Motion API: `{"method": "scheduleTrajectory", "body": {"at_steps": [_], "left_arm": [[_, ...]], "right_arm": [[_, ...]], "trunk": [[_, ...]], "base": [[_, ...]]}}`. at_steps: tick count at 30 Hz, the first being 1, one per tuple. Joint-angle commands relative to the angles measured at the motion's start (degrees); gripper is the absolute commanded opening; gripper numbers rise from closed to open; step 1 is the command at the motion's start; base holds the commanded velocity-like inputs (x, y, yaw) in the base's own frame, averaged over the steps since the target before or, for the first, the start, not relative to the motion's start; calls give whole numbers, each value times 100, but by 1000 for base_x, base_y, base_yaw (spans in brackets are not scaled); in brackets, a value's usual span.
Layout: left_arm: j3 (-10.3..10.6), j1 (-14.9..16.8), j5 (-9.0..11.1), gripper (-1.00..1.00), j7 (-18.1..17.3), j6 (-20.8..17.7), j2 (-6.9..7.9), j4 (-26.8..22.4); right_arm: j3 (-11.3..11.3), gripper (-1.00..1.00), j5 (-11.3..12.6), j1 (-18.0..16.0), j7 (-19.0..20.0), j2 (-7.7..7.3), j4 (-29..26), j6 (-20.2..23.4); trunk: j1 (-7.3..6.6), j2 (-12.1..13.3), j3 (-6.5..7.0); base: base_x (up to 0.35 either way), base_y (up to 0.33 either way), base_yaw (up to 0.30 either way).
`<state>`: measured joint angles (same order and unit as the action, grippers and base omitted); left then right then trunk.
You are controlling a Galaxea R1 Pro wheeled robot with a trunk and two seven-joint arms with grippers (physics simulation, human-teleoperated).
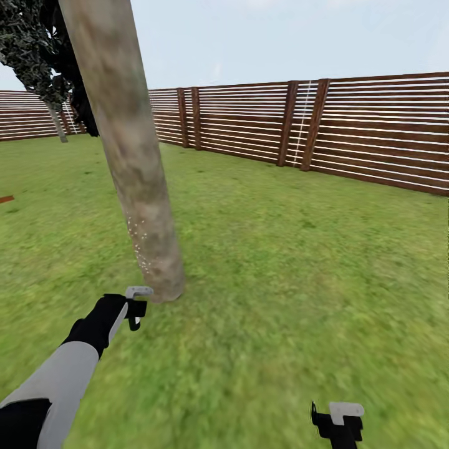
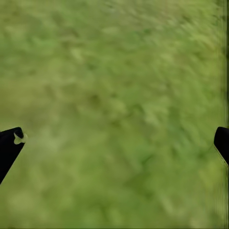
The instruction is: In the garden, pick up the pesticide atomizer on the floor and spray pesticide onto both trees until each tree trunk is fully covered.
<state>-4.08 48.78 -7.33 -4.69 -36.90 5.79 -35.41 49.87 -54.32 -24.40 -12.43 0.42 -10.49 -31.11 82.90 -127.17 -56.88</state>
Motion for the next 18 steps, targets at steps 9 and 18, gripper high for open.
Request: {"method": "scheduleTrajectory", "body": {"at_steps": [9, 18], "left_arm": [[-15, -8, -67, -100, -49, -27, 3, 20], [-6, -9, -67, -100, -49, -28, 11, 51]], "right_arm": [[32, 100, -61, -3, -31, 10, 3, -10], [32, 100, -57, -5, -31, 11, 3, -10]], "trunk": [[-1, -2, -5], [-1, -2, -5]], "base": [[0, -275, 21], [63, -274, 224]]}}
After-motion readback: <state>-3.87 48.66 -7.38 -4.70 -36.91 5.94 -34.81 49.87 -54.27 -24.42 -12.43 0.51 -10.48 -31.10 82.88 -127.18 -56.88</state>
